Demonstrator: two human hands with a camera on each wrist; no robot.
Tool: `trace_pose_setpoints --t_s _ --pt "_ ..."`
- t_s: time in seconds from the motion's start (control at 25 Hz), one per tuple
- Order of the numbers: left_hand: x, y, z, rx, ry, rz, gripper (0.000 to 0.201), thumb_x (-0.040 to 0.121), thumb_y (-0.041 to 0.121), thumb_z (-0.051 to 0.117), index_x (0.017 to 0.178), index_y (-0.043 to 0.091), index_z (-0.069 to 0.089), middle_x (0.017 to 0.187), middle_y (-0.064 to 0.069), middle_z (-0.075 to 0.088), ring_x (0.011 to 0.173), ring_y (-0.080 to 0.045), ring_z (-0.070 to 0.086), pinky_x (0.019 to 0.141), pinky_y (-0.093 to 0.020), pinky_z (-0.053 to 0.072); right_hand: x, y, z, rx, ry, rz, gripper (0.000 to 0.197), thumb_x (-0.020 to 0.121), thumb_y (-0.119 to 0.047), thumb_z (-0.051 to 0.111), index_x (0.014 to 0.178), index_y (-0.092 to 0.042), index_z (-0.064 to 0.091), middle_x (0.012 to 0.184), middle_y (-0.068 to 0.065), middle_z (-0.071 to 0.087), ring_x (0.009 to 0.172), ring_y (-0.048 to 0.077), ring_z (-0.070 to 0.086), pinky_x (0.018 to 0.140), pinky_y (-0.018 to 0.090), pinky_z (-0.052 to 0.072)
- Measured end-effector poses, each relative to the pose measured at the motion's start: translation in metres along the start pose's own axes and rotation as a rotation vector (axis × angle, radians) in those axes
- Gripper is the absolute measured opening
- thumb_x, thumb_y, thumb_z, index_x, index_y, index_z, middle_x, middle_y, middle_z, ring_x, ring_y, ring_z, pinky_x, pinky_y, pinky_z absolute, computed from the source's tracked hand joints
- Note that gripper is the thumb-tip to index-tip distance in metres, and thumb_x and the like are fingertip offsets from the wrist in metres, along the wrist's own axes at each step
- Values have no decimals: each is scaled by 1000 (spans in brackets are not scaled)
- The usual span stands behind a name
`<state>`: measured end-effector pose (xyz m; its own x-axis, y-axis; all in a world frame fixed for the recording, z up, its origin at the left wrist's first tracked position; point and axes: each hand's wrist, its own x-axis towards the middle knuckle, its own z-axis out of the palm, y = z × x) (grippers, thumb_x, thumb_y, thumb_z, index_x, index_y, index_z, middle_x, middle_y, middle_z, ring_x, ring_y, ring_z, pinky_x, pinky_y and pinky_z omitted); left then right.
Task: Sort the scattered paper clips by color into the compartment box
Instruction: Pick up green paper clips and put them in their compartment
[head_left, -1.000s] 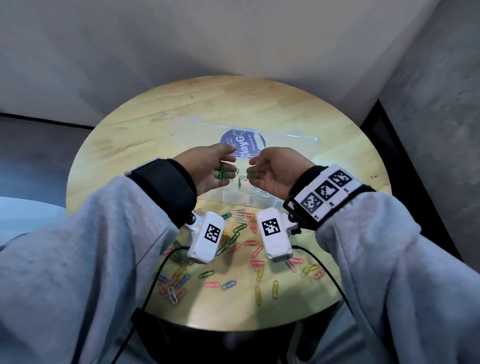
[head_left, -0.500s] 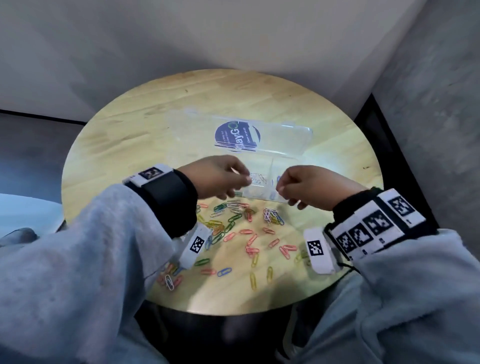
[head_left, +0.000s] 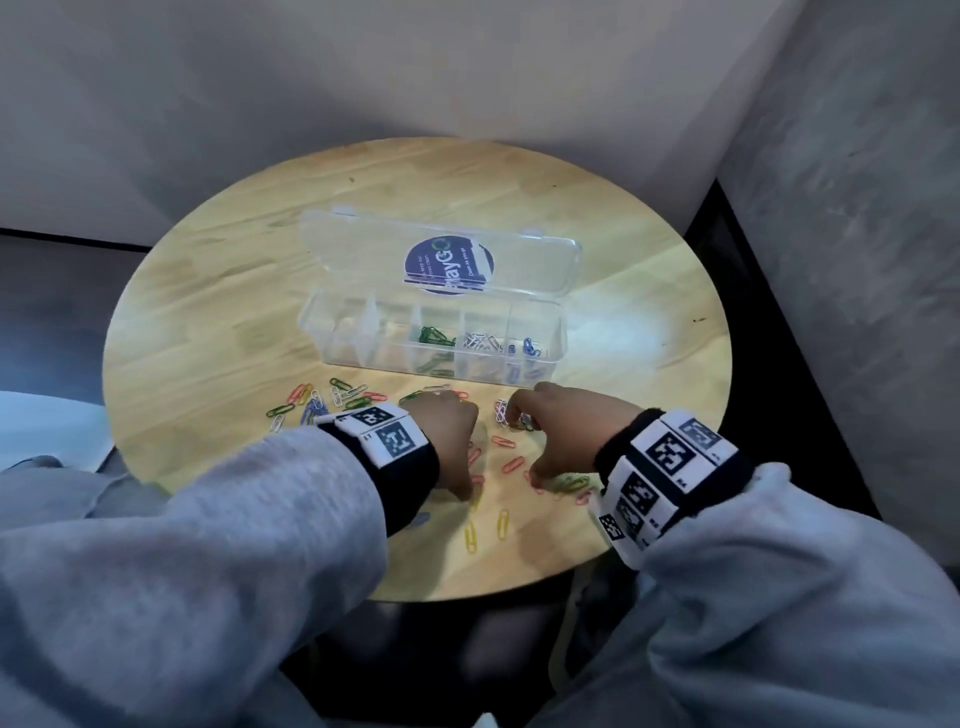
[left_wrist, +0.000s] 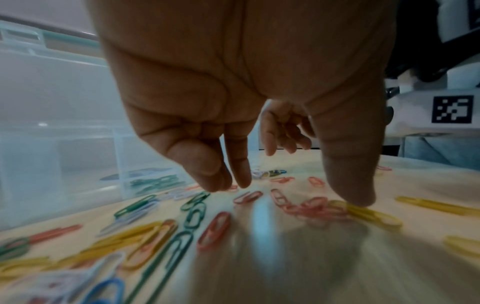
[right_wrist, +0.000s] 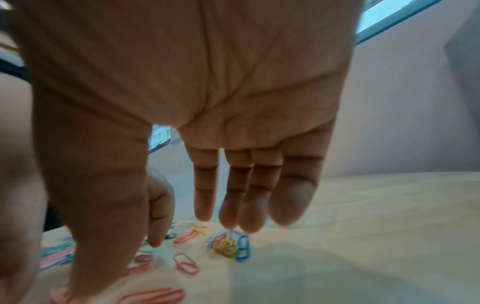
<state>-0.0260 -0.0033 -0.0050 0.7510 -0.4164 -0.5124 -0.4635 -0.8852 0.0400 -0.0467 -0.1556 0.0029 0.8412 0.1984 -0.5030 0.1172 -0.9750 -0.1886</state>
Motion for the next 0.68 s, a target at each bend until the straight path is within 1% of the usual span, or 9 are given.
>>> trace_pose_setpoints --t_s 0.04,0.12,0.24,0.32,0.4,0.48,0.56,0.64,0.68 --pt "2 1 2 -2 -2 -6 62 67 42 78 117 15 52 120 -7 52 109 -25 53 88 -33 47 2 -2 2 -27 5 -12 66 71 -24 77 128 -25 44 126 0 49 112 21 52 88 33 47" --pt "4 2 4 -35 -3 -9 55 69 38 78 112 14 54 116 -7 56 104 -25 55 83 -32 45 6 -5 7 -69 6 -19 64 71 -22 77 126 -23 45 126 1 48 113 22 51 86 34 47" --pt "6 3 4 -94 18 -1 39 74 30 74 106 12 60 109 -7 62 94 -24 58 77 -30 46 9 -10 14 -104 41 -20 52 74 -22 74 119 -19 50 122 3 50 110 24 53 83 36 48" --pt "9 4 5 -111 18 5 33 78 25 70 108 11 64 109 -9 65 97 -26 61 77 -31 48 12 -13 16 -110 54 -38 43 78 -23 71 115 -16 52 119 5 54 108 26 55 81 34 46" --pt "11 5 5 -137 24 9 29 81 23 68 107 11 67 109 -10 66 100 -27 61 76 -31 47 16 -14 16 -95 47 -45 35 82 -22 68 112 -13 54 116 6 57 105 26 56 76 31 42" --pt "13 4 5 -168 42 -5 27 82 25 67 105 11 67 110 -10 65 101 -27 61 77 -30 46 18 -16 15 -85 30 -48 23 83 -18 65 104 -12 57 111 5 61 95 24 57 72 29 41" --pt "14 1 6 -186 58 -13 29 82 26 67 107 12 64 111 -6 63 102 -25 59 76 -29 44 21 -15 14 -64 7 -44 12 82 -13 64 90 -16 56 100 4 65 84 21 53 66 27 40" --pt "13 -3 7 -194 65 -11 36 79 28 70 110 14 59 112 -4 61 102 -23 57 74 -28 41 21 -15 13 -35 -23 -28 13 81 -12 64 84 -18 53 88 1 63 80 19 52 57 27 37" --pt "13 -4 7 -186 65 -2 39 77 29 71 111 15 58 112 -4 60 101 -23 57 74 -28 41 21 -14 13 -24 -29 -19 13 82 -13 64 84 -19 52 85 -1 60 79 19 52 55 27 37"
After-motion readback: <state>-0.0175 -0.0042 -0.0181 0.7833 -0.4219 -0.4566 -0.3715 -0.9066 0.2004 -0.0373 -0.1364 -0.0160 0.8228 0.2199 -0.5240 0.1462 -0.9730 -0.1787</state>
